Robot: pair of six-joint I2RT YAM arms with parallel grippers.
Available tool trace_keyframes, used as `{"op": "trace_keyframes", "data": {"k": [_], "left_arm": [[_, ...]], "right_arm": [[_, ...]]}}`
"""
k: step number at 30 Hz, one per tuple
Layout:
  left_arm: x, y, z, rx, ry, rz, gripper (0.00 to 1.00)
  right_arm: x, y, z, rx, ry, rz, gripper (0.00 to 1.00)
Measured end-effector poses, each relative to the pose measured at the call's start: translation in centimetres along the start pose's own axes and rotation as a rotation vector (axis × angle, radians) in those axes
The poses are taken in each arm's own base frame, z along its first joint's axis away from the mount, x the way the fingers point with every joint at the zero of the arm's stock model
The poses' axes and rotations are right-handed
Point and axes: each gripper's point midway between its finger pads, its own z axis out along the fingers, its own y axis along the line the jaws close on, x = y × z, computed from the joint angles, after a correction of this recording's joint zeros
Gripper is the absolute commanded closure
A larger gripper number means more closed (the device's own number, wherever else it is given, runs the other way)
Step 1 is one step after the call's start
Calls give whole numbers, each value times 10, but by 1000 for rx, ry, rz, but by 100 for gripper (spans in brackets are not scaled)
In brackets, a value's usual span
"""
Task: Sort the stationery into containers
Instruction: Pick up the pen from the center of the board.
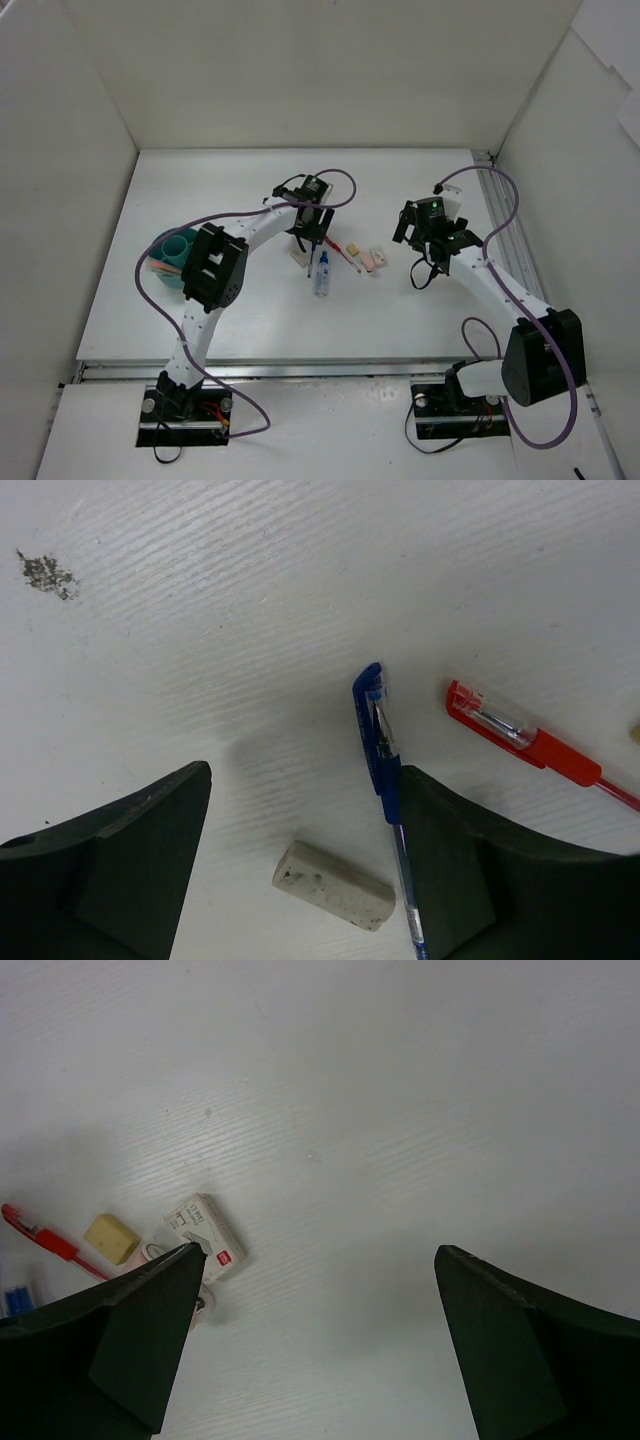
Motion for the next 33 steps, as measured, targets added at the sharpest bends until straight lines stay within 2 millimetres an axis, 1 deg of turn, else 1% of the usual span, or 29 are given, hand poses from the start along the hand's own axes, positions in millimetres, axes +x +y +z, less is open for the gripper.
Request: {"op": "trace_keyframes", "data": {"k": [5,8,11,13,14,16,17,19,20,22,23,25,28,33], "left_arm": [[5,-9,1,47,16,-13,31],[6,-12,4,62,19,-26,40],[7,-15,9,74,22,-34,53],[7,-17,10,80,20,-44,59],[6,-18,10,82,18,-45,64],[5,-18,11,83,15,-50,72],[5,-18,11,83,13,-51,80],[3,-19,11,83,10,-55,84],[2,-19,12,83,8,-54,89],[0,-19,12,80,7,-55,91],[-2,-18,13,75,2,-56,97],[-6,-16,14,59,-5,-56,100],[-12,-14,13,47,-20,-58,100],[-32,-2,3,18,-79,-78,100]], "right_arm": [[3,-2,1,8,6,-4,2],[3,-3,1,13,4,-4,2],[4,-4,1,17,6,-6,2],[4,-6,1,23,6,-7,2],[4,-6,1,24,6,-7,2],[5,-7,2,26,8,-8,2],[6,-7,2,28,9,-8,2],[7,-9,2,32,12,-8,2],[8,-10,3,34,13,-8,2],[9,-11,3,36,14,-9,2],[9,-11,2,37,15,-9,2],[10,-12,2,37,16,-9,2],[11,-13,-1,35,12,-8,2],[6,-15,-10,21,-11,2,2]]}}
